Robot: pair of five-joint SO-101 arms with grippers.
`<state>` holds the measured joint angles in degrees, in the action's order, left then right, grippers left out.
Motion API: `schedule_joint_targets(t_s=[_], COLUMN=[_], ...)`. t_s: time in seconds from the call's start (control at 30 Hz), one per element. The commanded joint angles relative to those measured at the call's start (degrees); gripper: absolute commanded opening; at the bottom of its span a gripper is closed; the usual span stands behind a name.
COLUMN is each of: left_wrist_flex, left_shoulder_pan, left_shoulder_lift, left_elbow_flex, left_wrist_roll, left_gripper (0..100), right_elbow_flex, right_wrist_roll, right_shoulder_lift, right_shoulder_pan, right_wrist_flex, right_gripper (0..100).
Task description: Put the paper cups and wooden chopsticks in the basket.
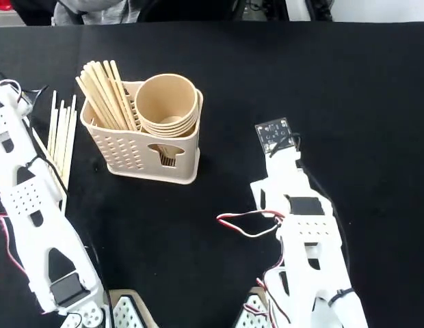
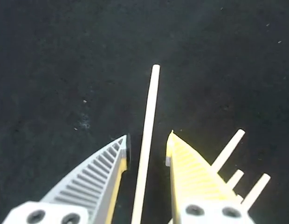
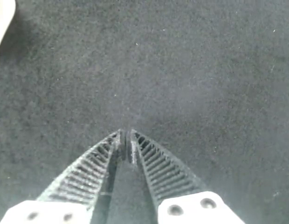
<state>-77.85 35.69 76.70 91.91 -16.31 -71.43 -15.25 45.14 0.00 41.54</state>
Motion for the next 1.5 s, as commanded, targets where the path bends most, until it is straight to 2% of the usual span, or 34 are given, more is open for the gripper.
schedule_joint_targets(t_s=[0.0, 0.13, 0.27, 0.4, 0.67, 0.97, 1.23, 1.47], left_wrist_flex=[3.96, 9.32, 9.49, 8.62, -6.95, -17.05, -23.21, -23.47], left_shoulder_pan=[0.04, 0.66, 0.48, 0.48, 0.22, -1.71, -2.15, -2.07], left_shoulder_lift=[-1.32, 1.05, 1.67, 1.05, -3.52, -17.05, -34.55, -47.65], left_elbow_flex=[1.63, -3.47, -5.58, -5.32, 3.74, 3.56, 3.47, 3.03], left_wrist_roll=[-1.14, -2.20, -2.29, 0.62, 0.79, 2.55, 5.01, 6.68], left_gripper=[14, 14, 14, 3, 3, 3, 3, 3], right_elbow_flex=[0.57, 0.57, 0.57, 0.57, 0.57, 0.66, 0.66, 0.66], right_wrist_roll=[-0.44, -0.44, -0.44, -0.44, -0.44, -0.44, -0.44, -0.44], right_shoulder_lift=[0.31, 0.31, 0.31, 0.31, 0.31, 0.31, 0.31, 0.31], right_shoulder_pan=[0.97, 0.97, 0.97, 0.97, 0.97, 1.05, 1.05, 1.05], right_wrist_flex=[-0.88, -0.88, -0.88, -0.88, -0.88, -0.62, -0.53, -0.53], right_gripper=[2.8, 2.8, 2.8, 2.8, 2.8, 2.8, 2.8, 2.8])
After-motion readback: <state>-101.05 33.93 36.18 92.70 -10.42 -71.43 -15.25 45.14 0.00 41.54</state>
